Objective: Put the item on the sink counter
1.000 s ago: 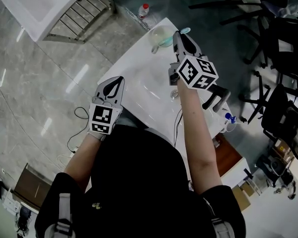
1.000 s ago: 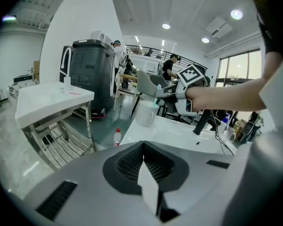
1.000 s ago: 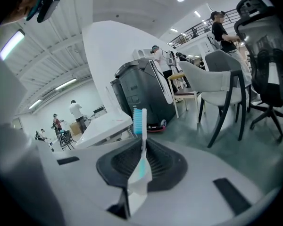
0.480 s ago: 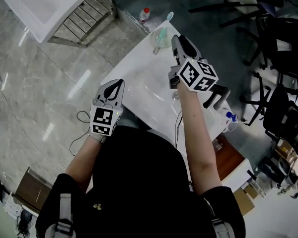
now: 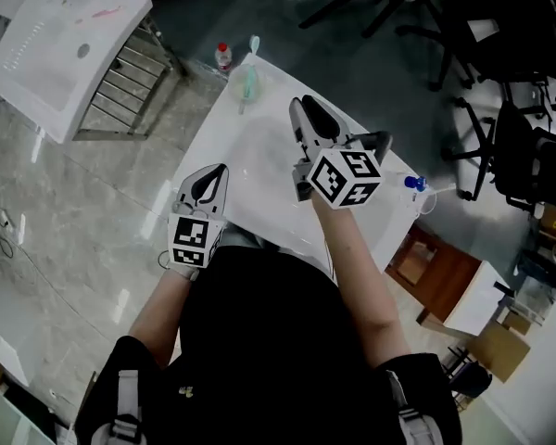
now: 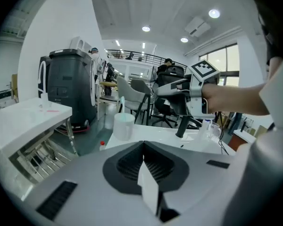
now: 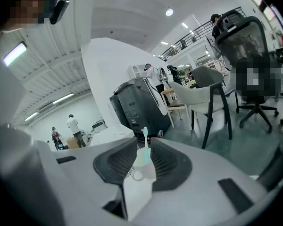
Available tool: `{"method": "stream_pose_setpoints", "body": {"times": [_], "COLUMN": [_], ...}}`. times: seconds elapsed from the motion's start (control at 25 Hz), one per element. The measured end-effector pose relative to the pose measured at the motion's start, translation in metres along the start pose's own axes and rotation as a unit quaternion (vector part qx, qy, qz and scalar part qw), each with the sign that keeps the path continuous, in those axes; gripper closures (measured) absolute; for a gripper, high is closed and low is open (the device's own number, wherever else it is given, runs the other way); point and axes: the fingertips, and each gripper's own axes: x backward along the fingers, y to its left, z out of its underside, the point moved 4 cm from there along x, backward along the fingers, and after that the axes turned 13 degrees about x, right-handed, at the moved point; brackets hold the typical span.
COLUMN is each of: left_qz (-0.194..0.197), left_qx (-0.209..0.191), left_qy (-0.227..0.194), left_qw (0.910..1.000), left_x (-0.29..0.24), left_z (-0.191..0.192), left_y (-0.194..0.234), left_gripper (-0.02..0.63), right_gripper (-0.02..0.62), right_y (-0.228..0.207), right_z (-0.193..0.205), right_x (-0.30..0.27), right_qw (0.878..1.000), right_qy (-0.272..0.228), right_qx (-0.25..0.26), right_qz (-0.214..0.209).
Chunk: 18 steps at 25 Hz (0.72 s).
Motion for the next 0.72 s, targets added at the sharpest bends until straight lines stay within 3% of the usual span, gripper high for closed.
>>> {"method": "stream_pose_setpoints", "body": {"times": [0.36,0.72], "left_qz": [0.089,0.174], "left_qx": [-0.07,-0.12], "left_qy": [0.003,0.022], "left_qw": [0.9936,0.9772], "left_x": [-0.03,-0.049], "left_z": [-0.028,-0.04], "left_y": [-0.075,-0.165], "left_gripper": [0.583,0.583], "right_gripper": [0.506,0.52], "right_y": [-0.023,-0.065], "right_z": [-0.012,-0.001], "right_x": [0.112,0.245], "right_qw": [0.998,0.986], "right_qy": [-0.048,-0.082], "right_qx": [-0.004,-0.023], "right_qz": [0.044,0.145]}}
